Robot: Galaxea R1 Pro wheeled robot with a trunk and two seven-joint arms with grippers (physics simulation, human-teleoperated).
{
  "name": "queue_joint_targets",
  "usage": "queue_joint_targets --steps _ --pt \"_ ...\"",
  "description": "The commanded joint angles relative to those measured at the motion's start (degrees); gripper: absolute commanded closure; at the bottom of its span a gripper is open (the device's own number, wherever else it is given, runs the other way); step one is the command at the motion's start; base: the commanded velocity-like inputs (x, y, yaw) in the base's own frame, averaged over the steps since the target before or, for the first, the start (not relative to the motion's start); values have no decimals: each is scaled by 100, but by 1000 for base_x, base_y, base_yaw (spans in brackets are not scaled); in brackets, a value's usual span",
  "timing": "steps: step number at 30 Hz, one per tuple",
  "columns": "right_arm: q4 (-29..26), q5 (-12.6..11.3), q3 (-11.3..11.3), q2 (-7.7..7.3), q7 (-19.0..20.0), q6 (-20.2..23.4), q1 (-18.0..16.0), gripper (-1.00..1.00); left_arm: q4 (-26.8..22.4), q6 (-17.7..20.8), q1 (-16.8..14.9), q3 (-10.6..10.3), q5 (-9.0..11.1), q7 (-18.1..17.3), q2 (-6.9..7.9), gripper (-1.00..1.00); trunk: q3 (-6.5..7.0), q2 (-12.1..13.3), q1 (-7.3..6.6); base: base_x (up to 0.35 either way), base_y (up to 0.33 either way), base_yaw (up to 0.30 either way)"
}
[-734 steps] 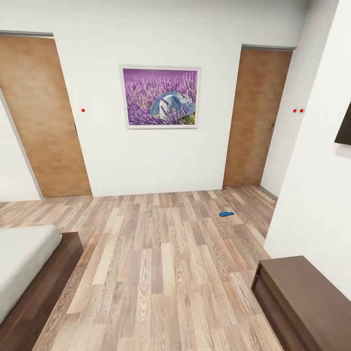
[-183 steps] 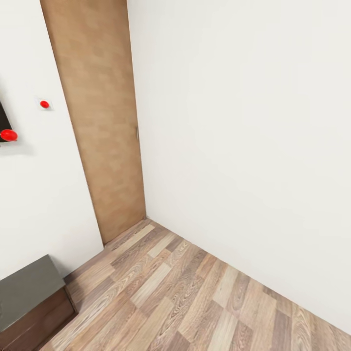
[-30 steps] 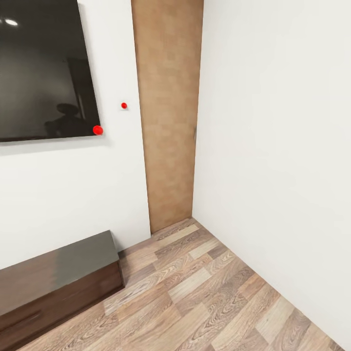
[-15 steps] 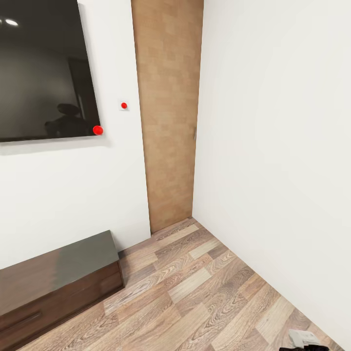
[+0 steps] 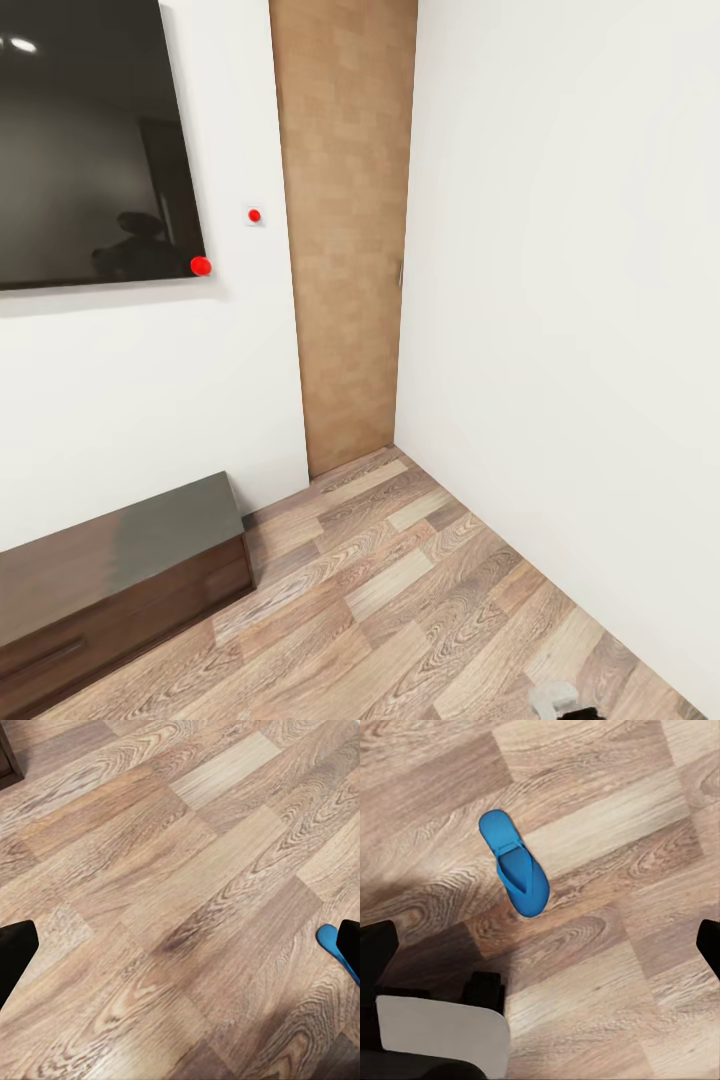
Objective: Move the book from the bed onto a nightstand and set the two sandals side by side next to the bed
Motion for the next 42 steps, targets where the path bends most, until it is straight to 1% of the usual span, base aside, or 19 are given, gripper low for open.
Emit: queue_joint_targets --steps 1,2,3,4,6,8,13,21,24,25,33,34,36,37,38,39,40,41,42 --pt "-5 6 27 41 -17 21 -4 -100 1 -9 -3 19 8 -39 -2 -100 -25 -45 22 0 0 0" --pt "4 84 32 103 -18 12 -4 -100 -4 -8 -3 19 8 -39 -2 -100 -43 -85 44 0 0 0" --pt "22 218 37 161 -20 0 -4 -100 -10 -8 -3 19 8 -39 -2 -100 -60 -125 66 0 0 0" --pt "32 307 41 183 -20 -6 -4 -100 -10 -8 -3 19 8 -37 -2 -100 -78 -165 88 0 0 0" --pt "40 408 45 203 -20 -11 -4 -100 -8 -7 -3 19 8 -34 -2 -100 -114 -245 132 0 0 0" --pt "45 462 47 213 -19 -13 -4 -100 -8 -7 -3 19 8 -32 -2 -100 -150 -326 176 0 0 0" --pt "48 508 48 221 -19 -15 -4 -100 -7 -7 -3 19 8 -31 -2 -100 -240 -526 286 0 0 0" --pt "-46 513 43 202 -10 -80 -4 -100 -7 -7 -3 19 8 -30 -2 -100 -384 -847 462 0 0 0" --pt "-193 511 41 195 -5 -174 -4 -100 -7 -7 -3 21 8 -30 -2 -100 -384 -847 462 0 0 0" --pt "-459 490 21 176 3 -235 -4 -100 -7 -7 -3 20 8 -30 -2 -100 -384 -847 462 0 0 0" --pt "-543 496 -9 163 -9 -257 -4 -100 -7 -7 -3 24 8 -34 -1 -100 -384 -847 462 0 0 0" --pt "-530 493 -21 154 -1 -377 -4 -100 -7 -7 -3 27 8 -35 -2 -100 -384 -847 462 0 0 0" --pt "-481 467 -22 146 7 -813 -2 -100 -7 -7 -3 27 8 -34 -2 -100 -384 -847 462 0 0 0" --pt "-391 451 -27 144 10 -1380 0 -100 -7 -7 -3 27 8 -32 -2 -100 -384 -847 462 0 0 0" --pt "-314 445 -31 142 11 -1728 -1 -100 -7 -7 -3 27 8 -34 -2 -100 -384 -847 462 0 0 0" --pt "-108 436 -34 136 15 -2490 -1 -100 -7 -7 -3 27 8 -33 -2 -100 -384 -847 462 0 0 0" --pt "-3 433 -35 129 17 -2866 0 -100 -7 -7 -3 27 8 -32 -2 -100 -384 -847 462 0 0 0" --pt "175 434 -30 122 20 -3517 2 -100 -7 -7 -3 27 8 -31 -2 -100 -384 -847 462 0 0 0" --pt "289 434 -18 117 21 -3951 3 -100 -7 -7 -3 27 8 -32 -2 -100 -384 -847 462 0 0 0"
